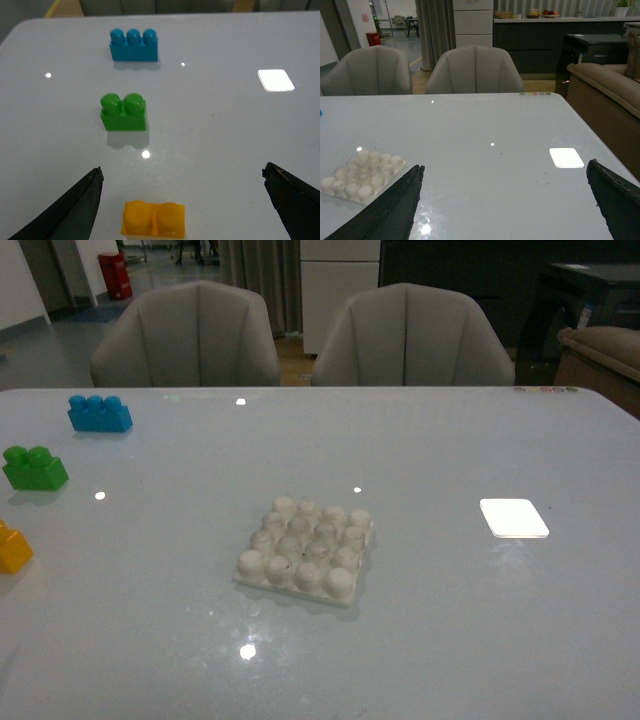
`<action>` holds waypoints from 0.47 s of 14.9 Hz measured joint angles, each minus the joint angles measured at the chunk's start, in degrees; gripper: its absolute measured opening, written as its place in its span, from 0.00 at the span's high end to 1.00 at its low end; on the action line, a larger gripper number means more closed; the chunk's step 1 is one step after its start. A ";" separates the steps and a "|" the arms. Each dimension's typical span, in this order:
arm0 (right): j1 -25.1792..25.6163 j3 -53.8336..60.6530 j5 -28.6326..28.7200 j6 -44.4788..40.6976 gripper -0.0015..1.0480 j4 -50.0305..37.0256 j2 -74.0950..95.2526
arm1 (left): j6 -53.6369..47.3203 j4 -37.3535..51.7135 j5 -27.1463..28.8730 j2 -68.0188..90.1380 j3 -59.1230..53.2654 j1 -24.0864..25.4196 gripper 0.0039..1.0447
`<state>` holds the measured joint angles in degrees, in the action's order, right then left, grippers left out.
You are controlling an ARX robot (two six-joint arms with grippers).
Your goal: Insert yellow block into base center
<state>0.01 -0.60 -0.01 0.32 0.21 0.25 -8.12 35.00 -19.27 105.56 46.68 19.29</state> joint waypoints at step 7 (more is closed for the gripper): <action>0.00 0.00 0.00 0.00 0.06 -0.02 0.00 | 0.31 3.41 -0.61 13.03 3.26 0.52 0.06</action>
<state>0.01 -0.60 -0.01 0.32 0.19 0.25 -7.81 38.41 -19.88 118.58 49.93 19.81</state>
